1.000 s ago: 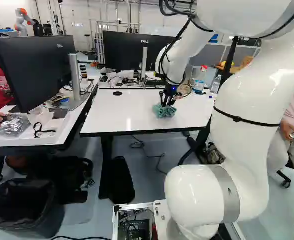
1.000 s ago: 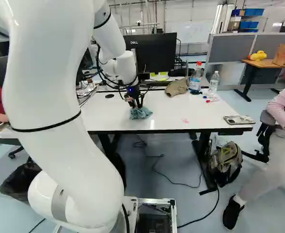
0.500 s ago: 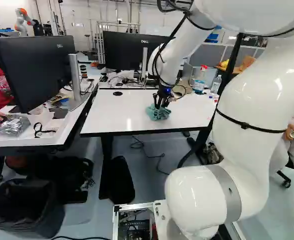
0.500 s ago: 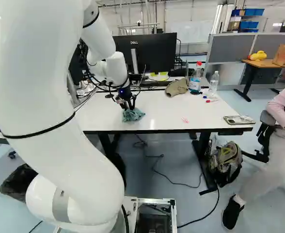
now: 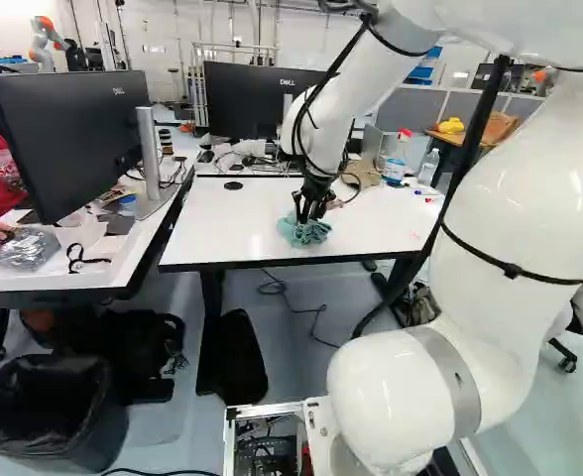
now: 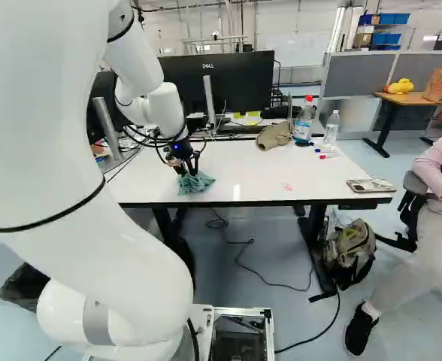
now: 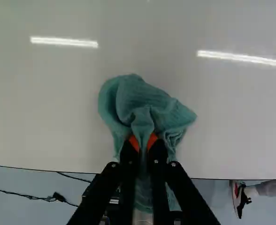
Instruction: Clean the table with the green towel
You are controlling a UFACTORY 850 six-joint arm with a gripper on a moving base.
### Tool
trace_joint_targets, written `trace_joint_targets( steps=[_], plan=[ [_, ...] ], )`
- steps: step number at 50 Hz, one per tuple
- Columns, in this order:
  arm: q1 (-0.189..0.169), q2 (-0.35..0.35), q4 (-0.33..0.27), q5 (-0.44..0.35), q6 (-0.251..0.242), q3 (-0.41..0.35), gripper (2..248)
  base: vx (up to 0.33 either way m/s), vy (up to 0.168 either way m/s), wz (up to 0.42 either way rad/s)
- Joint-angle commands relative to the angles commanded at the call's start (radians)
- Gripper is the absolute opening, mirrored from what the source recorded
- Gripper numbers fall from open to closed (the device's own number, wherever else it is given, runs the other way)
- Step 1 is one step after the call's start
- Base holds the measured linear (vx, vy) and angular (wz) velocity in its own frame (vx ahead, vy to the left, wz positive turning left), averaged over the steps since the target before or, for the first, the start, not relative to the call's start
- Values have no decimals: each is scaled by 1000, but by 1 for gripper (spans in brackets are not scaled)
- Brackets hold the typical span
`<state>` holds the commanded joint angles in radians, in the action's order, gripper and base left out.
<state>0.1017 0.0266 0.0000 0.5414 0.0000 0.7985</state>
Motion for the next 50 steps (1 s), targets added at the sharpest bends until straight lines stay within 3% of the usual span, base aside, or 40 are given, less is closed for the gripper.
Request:
trace_joint_targets(
  steps=[19,31,50],
  plan=[
    [28,-95,0,0,0,-96,38,0,0,0],
    [6,-154,0,0,0,-153,38,0,0,0],
    [0,-156,0,0,0,-155,38,0,0,0]
  ],
)
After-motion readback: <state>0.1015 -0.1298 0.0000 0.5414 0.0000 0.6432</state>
